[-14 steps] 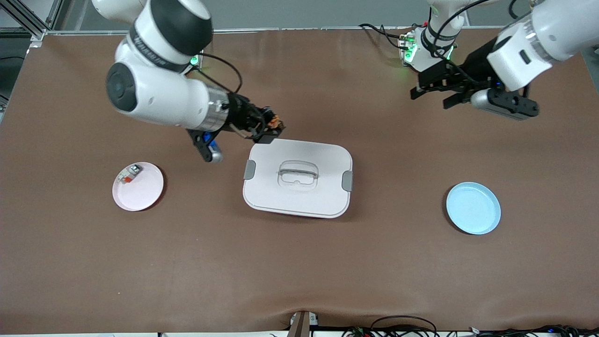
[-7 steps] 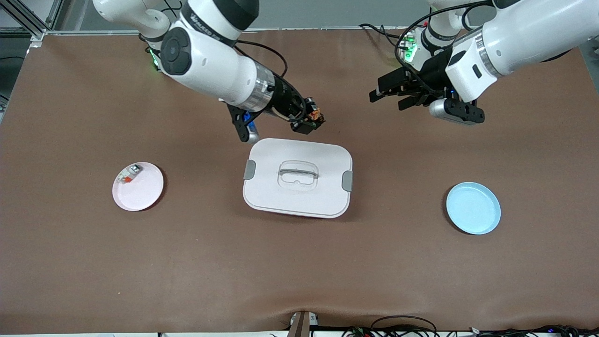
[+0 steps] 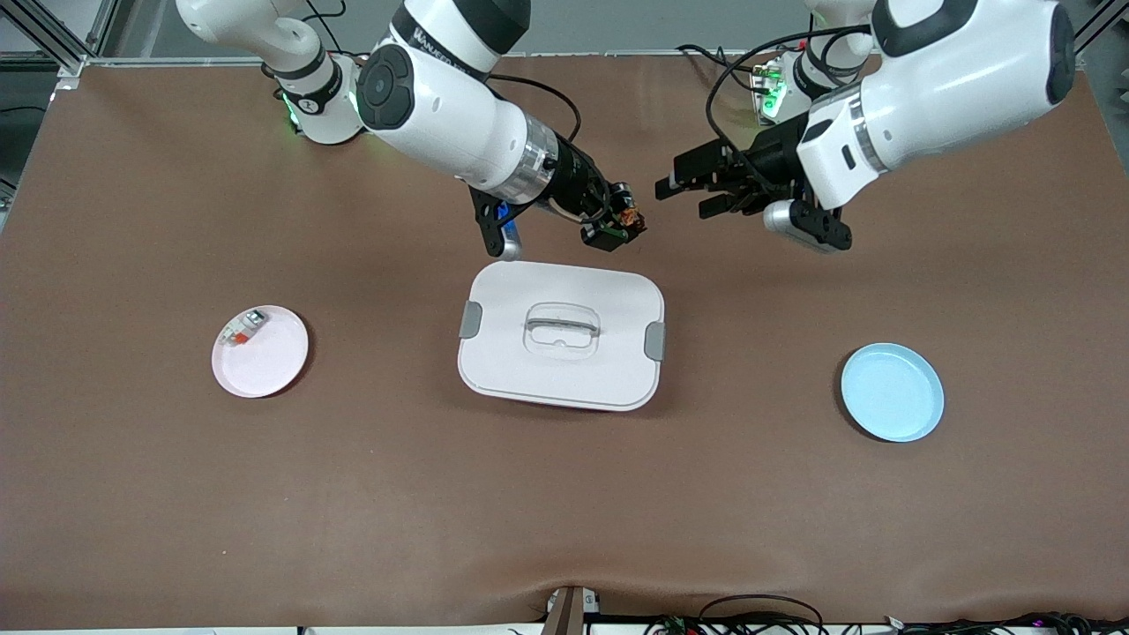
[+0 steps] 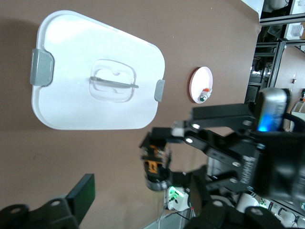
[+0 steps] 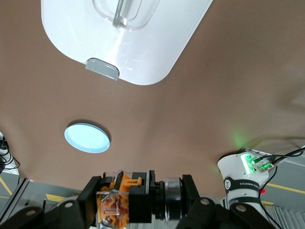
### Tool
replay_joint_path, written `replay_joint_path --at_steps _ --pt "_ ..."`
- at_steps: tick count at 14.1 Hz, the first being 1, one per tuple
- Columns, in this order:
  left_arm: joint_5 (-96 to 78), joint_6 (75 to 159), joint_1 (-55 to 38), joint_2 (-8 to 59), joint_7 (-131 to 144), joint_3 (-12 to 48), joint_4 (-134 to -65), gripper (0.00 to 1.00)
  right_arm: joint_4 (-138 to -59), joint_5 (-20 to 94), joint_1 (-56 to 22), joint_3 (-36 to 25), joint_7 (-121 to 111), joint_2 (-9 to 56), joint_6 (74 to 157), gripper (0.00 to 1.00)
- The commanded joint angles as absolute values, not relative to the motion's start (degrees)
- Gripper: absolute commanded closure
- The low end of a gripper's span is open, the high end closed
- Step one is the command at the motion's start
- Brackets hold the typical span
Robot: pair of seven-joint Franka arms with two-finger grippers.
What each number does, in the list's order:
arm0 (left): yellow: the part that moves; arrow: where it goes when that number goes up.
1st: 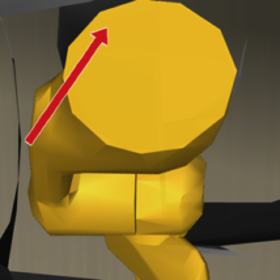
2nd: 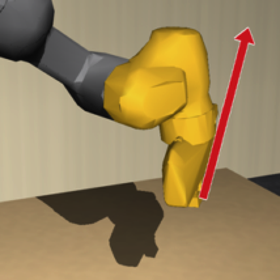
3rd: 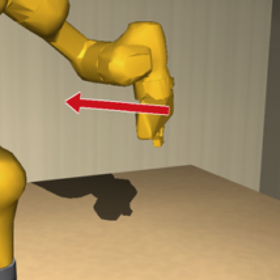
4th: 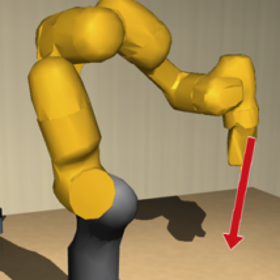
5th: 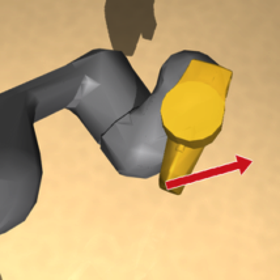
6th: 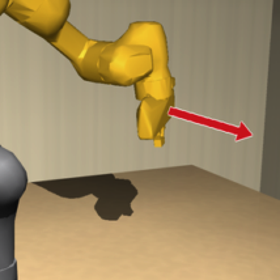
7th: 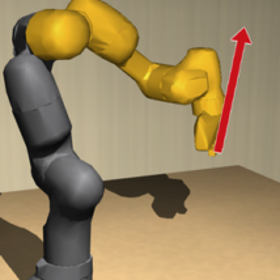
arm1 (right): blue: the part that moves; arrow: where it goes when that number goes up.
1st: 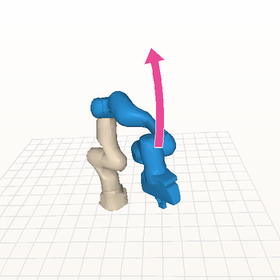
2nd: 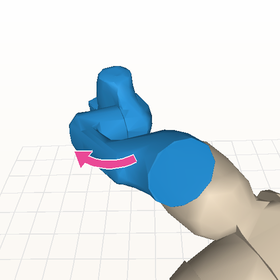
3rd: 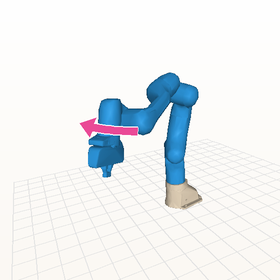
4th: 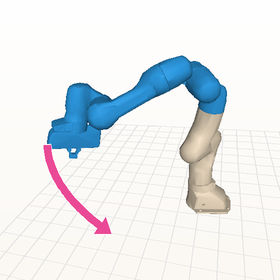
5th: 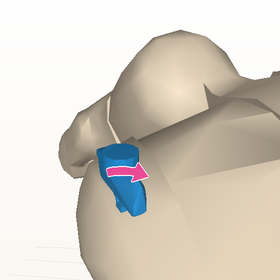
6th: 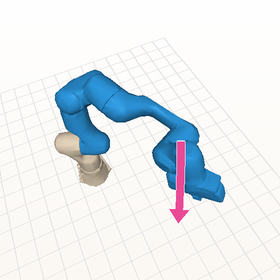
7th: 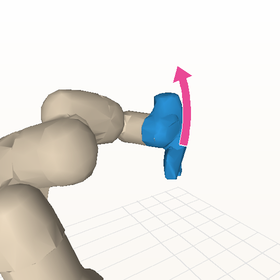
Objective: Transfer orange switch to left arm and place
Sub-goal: 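Grasp the switch with the left gripper beside the right gripper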
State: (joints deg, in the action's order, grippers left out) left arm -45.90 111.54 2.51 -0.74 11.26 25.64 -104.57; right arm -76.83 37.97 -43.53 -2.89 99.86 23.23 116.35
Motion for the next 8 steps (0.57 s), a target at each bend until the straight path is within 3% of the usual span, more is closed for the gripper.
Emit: replay_joint_path --at_steps 1,8 --pt "-50.51 116.70 2.99 -2.81 8.79 26.98 -108.97 0.17 -74.97 39.55 -43.77 -3.34 100.90 23.99 115.93 0.77" --pt "-58.52 120.93 2.99 -4.39 6.07 28.65 -113.11 0.26 -74.53 39.55 -43.86 -3.34 100.99 23.99 115.75 0.77"
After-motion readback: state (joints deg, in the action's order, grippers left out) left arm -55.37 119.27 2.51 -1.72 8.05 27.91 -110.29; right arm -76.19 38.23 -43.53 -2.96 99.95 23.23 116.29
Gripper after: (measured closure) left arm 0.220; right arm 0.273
